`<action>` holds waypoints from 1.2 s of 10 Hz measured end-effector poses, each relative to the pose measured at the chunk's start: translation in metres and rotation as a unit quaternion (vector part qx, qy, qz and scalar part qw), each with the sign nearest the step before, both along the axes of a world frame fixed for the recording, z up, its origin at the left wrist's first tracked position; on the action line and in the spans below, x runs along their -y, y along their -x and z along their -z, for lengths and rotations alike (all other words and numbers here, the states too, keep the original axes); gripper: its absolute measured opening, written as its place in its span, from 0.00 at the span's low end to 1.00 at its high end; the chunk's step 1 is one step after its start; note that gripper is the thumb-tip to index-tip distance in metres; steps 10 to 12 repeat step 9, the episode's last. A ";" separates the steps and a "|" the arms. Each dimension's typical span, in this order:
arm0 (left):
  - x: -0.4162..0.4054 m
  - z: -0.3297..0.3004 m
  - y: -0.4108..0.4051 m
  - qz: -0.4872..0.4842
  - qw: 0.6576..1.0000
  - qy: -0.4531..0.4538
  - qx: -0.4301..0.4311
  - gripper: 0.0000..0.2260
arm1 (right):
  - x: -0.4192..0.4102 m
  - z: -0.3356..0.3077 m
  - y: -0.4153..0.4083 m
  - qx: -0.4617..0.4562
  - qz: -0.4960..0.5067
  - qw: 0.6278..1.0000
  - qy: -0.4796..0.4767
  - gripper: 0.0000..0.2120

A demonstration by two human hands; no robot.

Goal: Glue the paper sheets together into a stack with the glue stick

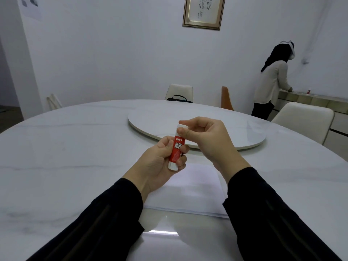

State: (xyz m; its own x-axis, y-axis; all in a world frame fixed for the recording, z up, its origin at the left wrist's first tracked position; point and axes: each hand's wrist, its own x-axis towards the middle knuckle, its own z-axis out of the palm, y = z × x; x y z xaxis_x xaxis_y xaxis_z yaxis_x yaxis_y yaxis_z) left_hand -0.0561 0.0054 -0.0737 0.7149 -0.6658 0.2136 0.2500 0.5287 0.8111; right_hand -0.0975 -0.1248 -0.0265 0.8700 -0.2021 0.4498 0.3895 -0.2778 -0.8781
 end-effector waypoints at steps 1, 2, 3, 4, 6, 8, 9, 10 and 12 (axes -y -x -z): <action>0.000 0.000 0.000 -0.005 1.000 0.014 0.005 0.08 | -0.004 0.001 0.000 0.015 0.011 0.999 0.047 0.07; 0.003 0.000 -0.002 -0.060 0.997 -0.019 0.041 0.09 | -0.002 0.006 -0.001 0.027 -0.004 0.996 0.086 0.12; 0.001 0.000 -0.010 -0.184 0.962 -0.158 0.124 0.09 | 0.007 0.013 -0.010 0.066 0.055 0.994 0.069 0.15; -0.006 0.005 -0.021 -0.325 0.887 -0.285 0.166 0.03 | 0.014 0.025 -0.028 0.051 0.142 0.986 0.076 0.18; -0.013 0.018 -0.031 -0.375 0.755 -0.487 0.229 0.02 | 0.026 0.044 -0.061 0.003 0.188 0.970 0.156 0.21; -0.015 0.025 -0.035 -0.344 0.716 -0.549 0.260 0.07 | 0.026 0.056 -0.078 -0.018 0.192 0.964 0.182 0.19; -0.014 0.026 -0.035 -0.341 0.703 -0.558 0.281 0.08 | 0.023 0.058 -0.075 -0.014 0.198 0.966 0.164 0.22; -0.014 0.026 -0.035 -0.341 0.703 -0.558 0.281 0.08 | 0.023 0.058 -0.075 -0.014 0.198 0.966 0.164 0.22; -0.014 0.026 -0.035 -0.341 0.703 -0.558 0.281 0.08 | 0.023 0.058 -0.075 -0.014 0.198 0.966 0.164 0.22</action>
